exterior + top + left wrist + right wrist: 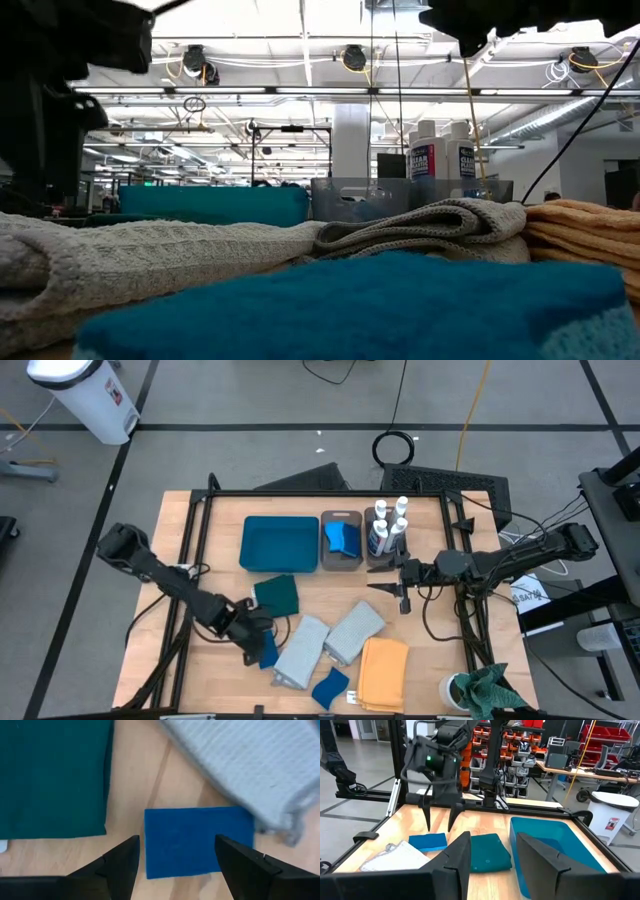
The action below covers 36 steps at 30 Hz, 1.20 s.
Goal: Pick & Place Kitchen Items
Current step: Put the blue sponge into the left black bin
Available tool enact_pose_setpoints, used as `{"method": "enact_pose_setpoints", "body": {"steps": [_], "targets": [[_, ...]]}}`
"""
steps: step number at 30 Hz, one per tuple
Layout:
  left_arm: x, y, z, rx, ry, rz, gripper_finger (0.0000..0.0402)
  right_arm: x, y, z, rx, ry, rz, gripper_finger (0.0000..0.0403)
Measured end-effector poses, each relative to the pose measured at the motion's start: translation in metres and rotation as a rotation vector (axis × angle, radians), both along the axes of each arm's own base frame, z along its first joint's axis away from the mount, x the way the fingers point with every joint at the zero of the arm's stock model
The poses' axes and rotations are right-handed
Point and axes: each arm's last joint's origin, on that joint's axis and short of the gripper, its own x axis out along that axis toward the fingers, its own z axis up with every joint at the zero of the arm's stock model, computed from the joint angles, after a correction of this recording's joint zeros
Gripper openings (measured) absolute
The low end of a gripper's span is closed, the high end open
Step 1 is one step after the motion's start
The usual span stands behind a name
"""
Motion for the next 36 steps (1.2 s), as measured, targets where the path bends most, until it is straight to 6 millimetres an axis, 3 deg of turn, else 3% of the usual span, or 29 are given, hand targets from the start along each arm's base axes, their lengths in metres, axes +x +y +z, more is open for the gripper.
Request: {"method": "enact_pose_setpoints", "body": {"steps": [12,20,36], "targets": [[0.016,0.005,-0.04,-0.059,0.207,0.036,0.0262,0.0,0.0,0.0,0.0,0.001,0.0,0.013],[0.019,0.008,-0.047,-0.054,0.239,0.039,0.0254,0.0,0.0,0.0,0.0,0.002,0.0,0.013],[0.015,0.011,-0.049,0.011,0.258,0.054,0.0093,0.0,0.0,-0.001,-0.002,0.01,0.0,0.013]]}}
